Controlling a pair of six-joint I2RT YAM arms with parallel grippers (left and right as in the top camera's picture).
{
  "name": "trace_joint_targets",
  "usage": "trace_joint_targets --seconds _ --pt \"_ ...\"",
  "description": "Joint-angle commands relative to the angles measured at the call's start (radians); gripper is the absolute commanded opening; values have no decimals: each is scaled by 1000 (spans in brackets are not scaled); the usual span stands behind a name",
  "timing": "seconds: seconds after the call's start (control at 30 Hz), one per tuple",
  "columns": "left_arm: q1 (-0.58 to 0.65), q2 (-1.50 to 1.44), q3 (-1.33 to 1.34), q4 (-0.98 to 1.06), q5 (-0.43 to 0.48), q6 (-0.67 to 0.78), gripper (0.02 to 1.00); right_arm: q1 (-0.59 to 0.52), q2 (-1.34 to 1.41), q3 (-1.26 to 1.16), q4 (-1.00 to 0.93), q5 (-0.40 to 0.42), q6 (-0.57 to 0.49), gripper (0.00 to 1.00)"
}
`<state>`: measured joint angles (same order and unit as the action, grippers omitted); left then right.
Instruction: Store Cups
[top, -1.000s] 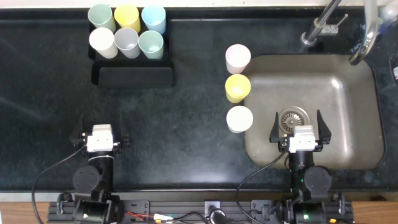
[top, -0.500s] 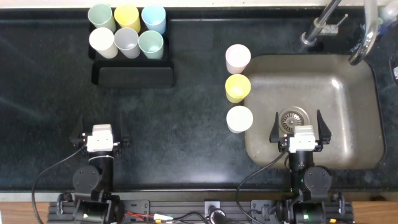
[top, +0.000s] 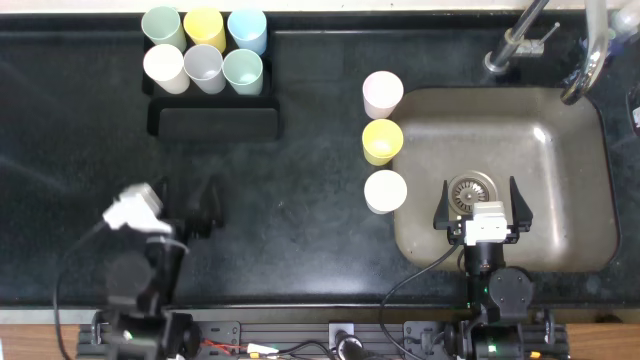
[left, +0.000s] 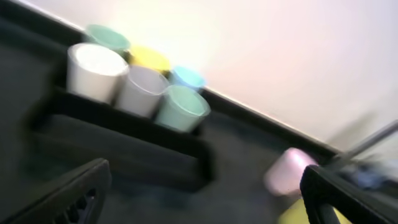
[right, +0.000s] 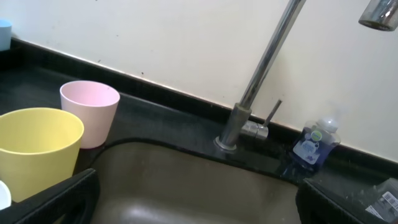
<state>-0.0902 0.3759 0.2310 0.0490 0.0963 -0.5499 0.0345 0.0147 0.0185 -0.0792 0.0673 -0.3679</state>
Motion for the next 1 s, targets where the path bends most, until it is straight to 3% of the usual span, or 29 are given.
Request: trace_joint_targets --seconds 0.03,0.1,0.2,0.33,0.37,0.43,0.57,1.0 --pt "-5 502 434 -17 264 -73 998 6 -11 -14 7 3 1 998" --pt "-23 764 735 -142 357 5 1000 6 -11 -14 7 3 1 998" --pt "-103 1139 1250 -478 343 117 1000 6 -11 -14 7 3 1 998" --pt "-243 1619 1982 -988 188 162 1000 6 -11 -14 7 3 1 996" --pt "-302 1814 2264 -1150 98 161 1000 6 -11 -14 7 3 1 998" --pt "-352 1981 2480 -1246 50 159 1000 6 -11 -14 7 3 1 996" --pt "-422 2162 2638 -1254 41 142 1000 6 -11 -14 7 3 1 998" --pt "-462 2243 2637 -1329 -62 95 1000 6 -11 -14 7 3 1 996"
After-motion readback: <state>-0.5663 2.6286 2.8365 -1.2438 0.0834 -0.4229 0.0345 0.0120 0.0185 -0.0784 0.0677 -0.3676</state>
